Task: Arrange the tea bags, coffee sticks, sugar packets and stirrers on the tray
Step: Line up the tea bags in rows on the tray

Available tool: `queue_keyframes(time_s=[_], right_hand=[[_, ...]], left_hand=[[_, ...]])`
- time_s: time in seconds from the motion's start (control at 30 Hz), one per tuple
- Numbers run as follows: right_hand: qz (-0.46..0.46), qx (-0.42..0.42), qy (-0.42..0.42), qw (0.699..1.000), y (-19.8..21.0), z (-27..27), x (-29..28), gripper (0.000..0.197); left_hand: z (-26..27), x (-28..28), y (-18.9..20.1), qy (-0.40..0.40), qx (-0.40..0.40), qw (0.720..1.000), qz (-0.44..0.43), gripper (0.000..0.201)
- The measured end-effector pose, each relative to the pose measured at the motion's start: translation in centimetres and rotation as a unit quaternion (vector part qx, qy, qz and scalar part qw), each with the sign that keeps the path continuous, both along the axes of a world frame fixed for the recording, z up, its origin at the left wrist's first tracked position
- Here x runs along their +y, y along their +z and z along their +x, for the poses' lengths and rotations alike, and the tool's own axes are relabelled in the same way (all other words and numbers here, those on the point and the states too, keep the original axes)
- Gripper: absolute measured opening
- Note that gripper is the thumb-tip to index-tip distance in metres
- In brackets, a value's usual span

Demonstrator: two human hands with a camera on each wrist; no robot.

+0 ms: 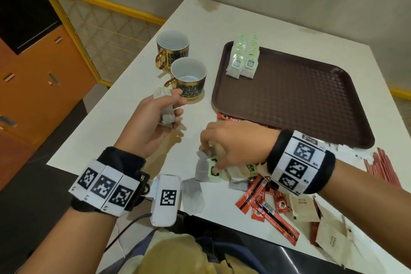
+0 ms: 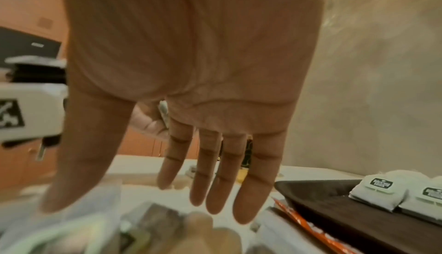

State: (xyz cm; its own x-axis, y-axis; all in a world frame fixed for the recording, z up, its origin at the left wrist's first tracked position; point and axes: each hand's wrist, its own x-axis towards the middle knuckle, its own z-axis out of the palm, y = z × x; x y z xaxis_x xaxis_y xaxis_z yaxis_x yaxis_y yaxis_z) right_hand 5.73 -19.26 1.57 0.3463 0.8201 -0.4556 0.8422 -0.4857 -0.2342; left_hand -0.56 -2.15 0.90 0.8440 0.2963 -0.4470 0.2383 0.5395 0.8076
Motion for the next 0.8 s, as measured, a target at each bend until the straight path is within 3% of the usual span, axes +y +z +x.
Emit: queue_keyframes(time_s=[0.1, 0.2, 0.4, 0.57, 0.73, 0.8], right_hand=[[-0.032, -0.011, -0.001, 0.999, -1.5, 0.1, 0.7, 0.048], [-0.044, 0.017, -0.022, 0.999, -2.4, 0.1, 1.4, 0.023], [-0.035, -0.031, 0.005, 0.999, -1.6, 1.6, 2.2, 0.017], [0.114, 0.036, -0.093, 0.988, 0.3, 3.4, 3.2, 0.013], [0.264, 0.199, -0.195, 0.923, 2.4, 4.1, 5.6, 0.015], [0.292, 0.219, -0.211, 0.907, 2.7, 4.2, 6.7, 0.013]], left_hand=[[-0.2, 0.4, 0.2, 0.012, 0.001, 1.0, -0.021, 0.03], [-0.5, 1.1, 0.3, 0.024, 0.003, 0.999, -0.024, 0.028], [-1.3, 3.1, 0.2, 0.057, 0.007, 0.998, 0.002, 0.021], [-2.0, 4.6, -0.3, 0.104, 0.026, 0.994, 0.006, 0.016], [-2.0, 4.4, -0.4, 0.068, 0.024, 0.997, 0.039, 0.032], [-1.8, 4.3, -0.4, 0.034, 0.023, 0.997, 0.058, 0.045]])
